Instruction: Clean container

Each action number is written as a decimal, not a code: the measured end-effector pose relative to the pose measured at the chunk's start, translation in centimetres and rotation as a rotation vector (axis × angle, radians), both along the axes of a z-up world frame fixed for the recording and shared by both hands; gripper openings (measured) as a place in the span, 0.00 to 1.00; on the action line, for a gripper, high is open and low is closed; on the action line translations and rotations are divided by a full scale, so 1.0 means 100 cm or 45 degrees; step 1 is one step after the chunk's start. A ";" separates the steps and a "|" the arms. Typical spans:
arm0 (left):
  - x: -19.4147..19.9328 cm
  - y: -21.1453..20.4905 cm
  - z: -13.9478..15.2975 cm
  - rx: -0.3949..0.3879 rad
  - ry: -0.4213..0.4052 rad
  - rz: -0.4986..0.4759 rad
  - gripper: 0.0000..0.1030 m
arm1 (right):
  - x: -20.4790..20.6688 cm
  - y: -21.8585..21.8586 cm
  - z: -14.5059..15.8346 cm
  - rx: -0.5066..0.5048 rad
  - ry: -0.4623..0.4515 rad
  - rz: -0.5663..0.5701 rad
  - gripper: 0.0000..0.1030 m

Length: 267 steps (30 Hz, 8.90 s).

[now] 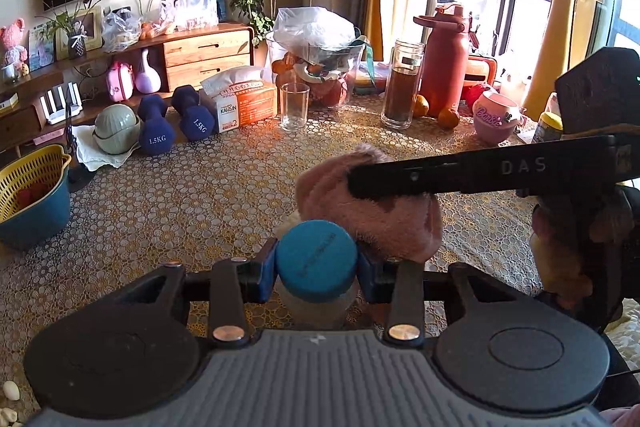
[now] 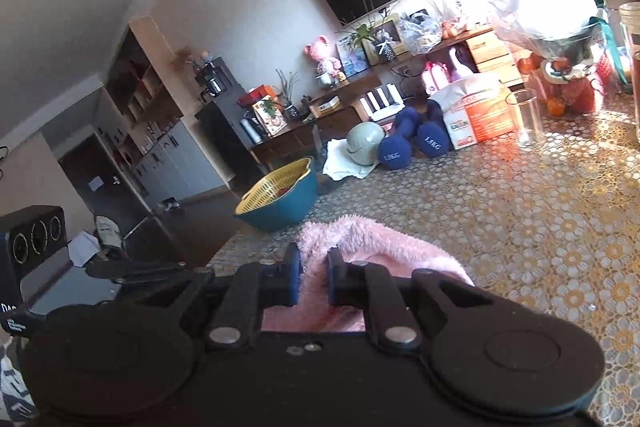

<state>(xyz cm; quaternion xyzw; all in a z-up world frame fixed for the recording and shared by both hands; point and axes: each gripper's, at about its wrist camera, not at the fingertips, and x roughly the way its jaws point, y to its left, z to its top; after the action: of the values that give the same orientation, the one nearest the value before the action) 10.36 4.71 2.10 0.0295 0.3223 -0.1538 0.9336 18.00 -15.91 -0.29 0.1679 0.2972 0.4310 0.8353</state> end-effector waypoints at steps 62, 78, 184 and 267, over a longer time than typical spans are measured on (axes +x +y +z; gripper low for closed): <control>-0.052 -0.002 -0.018 0.050 -0.058 -0.007 0.38 | 0.008 0.026 -0.041 -0.437 -0.081 0.084 0.11; -0.054 -0.002 -0.019 0.054 -0.065 -0.010 0.38 | -0.036 0.030 0.024 -0.122 -0.117 0.343 0.11; -0.006 -0.016 -0.013 0.070 -0.165 0.045 0.49 | 0.007 0.019 0.014 0.076 0.187 0.232 0.03; 0.003 -0.009 -0.020 0.007 -0.164 0.007 0.39 | 0.102 0.034 -0.098 -0.234 0.478 0.092 0.20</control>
<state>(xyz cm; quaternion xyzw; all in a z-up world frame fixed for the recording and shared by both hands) 10.67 3.85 0.06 0.0409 0.2621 -0.1480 0.9527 28.16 -12.51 -10.09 0.1577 0.4916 0.3928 0.7610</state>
